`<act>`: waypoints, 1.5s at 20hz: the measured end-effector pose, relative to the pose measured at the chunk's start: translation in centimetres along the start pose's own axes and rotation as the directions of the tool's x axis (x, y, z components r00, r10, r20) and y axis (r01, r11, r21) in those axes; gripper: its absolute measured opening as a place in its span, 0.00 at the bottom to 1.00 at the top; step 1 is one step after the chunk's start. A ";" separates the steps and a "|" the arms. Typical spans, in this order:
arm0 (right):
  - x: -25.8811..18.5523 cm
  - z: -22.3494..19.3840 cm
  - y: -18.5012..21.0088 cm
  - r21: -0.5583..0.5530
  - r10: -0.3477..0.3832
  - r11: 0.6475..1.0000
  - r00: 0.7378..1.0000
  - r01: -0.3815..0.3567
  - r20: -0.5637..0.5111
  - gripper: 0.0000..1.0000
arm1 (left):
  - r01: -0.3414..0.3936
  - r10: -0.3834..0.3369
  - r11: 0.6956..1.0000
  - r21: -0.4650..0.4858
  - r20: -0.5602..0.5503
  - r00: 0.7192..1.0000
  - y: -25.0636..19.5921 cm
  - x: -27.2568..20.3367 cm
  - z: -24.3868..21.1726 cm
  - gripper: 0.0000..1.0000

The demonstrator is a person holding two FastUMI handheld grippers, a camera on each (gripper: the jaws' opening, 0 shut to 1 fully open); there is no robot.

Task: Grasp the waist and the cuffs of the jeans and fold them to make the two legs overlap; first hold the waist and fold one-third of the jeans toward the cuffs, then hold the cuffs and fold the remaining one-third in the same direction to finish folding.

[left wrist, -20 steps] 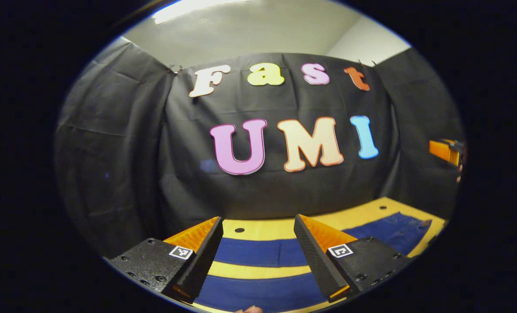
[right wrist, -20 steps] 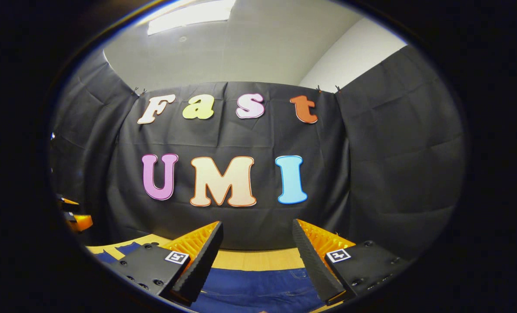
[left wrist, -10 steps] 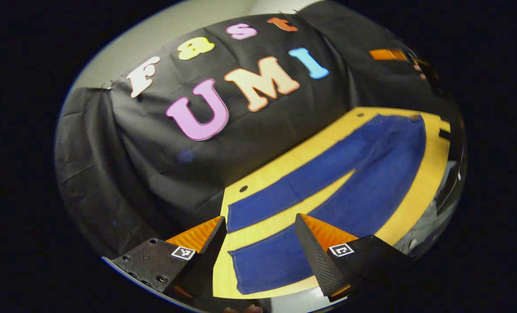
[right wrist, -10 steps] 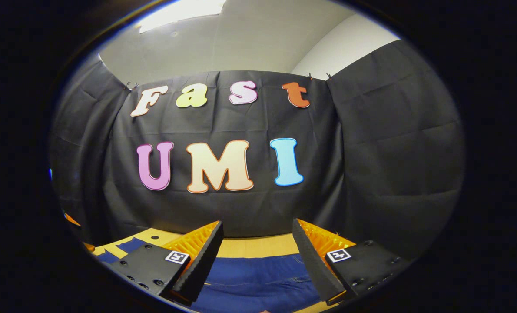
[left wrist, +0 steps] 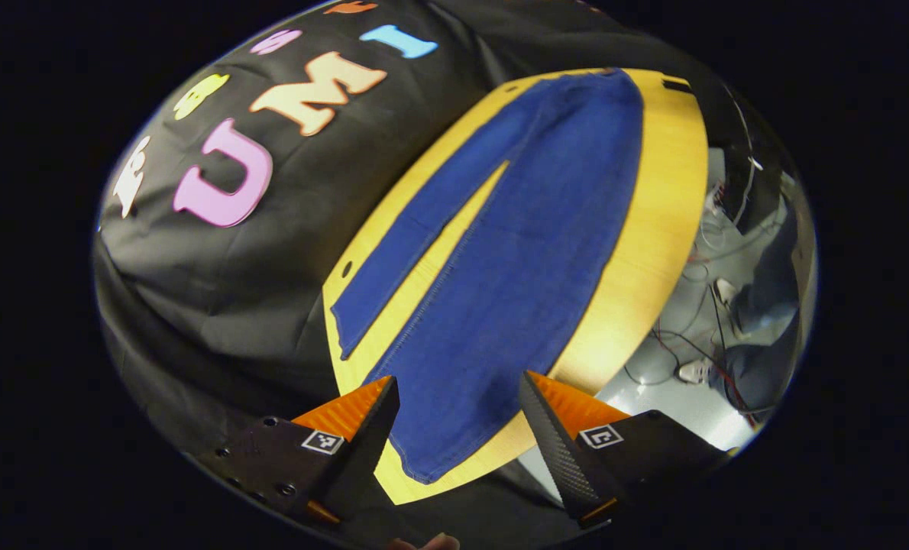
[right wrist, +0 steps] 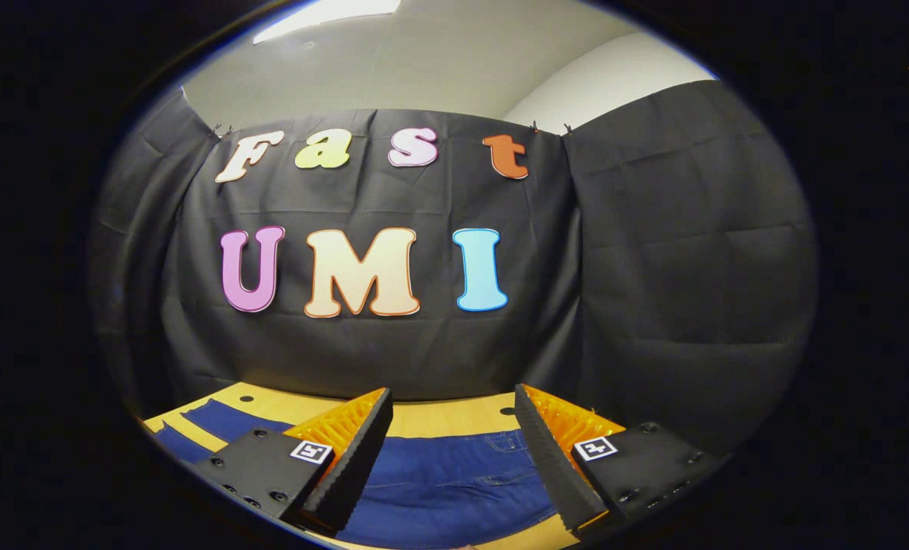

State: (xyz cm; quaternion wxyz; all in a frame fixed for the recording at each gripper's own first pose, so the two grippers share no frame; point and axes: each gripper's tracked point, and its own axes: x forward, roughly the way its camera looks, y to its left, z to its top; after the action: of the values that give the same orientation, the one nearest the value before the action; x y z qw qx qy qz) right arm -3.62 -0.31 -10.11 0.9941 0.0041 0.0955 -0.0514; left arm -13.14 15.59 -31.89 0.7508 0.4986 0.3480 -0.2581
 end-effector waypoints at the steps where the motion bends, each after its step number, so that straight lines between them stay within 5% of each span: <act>1: 0.0 -0.2 0.0 -0.008 -0.002 1.000 1.000 0.002 -0.006 0.99 | 0.013 -0.012 0.999 0.044 -0.023 1.000 -0.5 0.4 -0.8 0.96; 9: -0.6 -1.5 -1.2 -0.043 -0.039 0.998 0.999 0.037 -0.032 0.99 | 0.046 -0.032 0.986 0.158 -0.088 0.996 -0.7 3.0 -2.8 0.94; 14: -0.6 -1.7 -2.2 -0.046 -0.070 0.997 0.997 0.068 -0.041 0.99 | 0.075 -0.054 0.968 0.239 -0.092 0.994 -0.4 5.6 -2.2 0.84; 19: -0.9 -2.0 -3.4 -0.120 -0.085 0.990 0.995 0.079 -0.047 0.99 | 0.103 -0.074 0.963 0.251 -0.122 0.990 -1.4 6.8 -2.4 0.02; 21: -0.9 -3.3 -4.2 -0.191 -0.066 0.980 0.995 0.050 -0.077 0.99 | 0.104 -0.081 0.970 0.219 -0.113 0.990 -1.3 6.7 -2.2 0.00; 27: -0.9 -10.2 -8.3 -0.492 -0.009 0.864 0.974 -0.107 -0.226 1.00 | 0.115 -0.094 0.980 0.165 -0.132 0.987 -1.4 6.6 -2.1 0.00; 30: -0.7 -14.8 -10.6 -0.608 0.000 0.767 0.948 -0.203 -0.317 0.99 | 0.100 -0.073 0.979 0.178 -0.148 0.986 -1.4 6.6 -2.2 0.00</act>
State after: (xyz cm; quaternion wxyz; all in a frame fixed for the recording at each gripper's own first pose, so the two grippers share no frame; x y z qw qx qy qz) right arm -8.24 -10.50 -24.50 0.9121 -0.3178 0.2558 0.0396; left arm -10.67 16.81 -38.40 0.6628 0.5676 0.3959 -0.2861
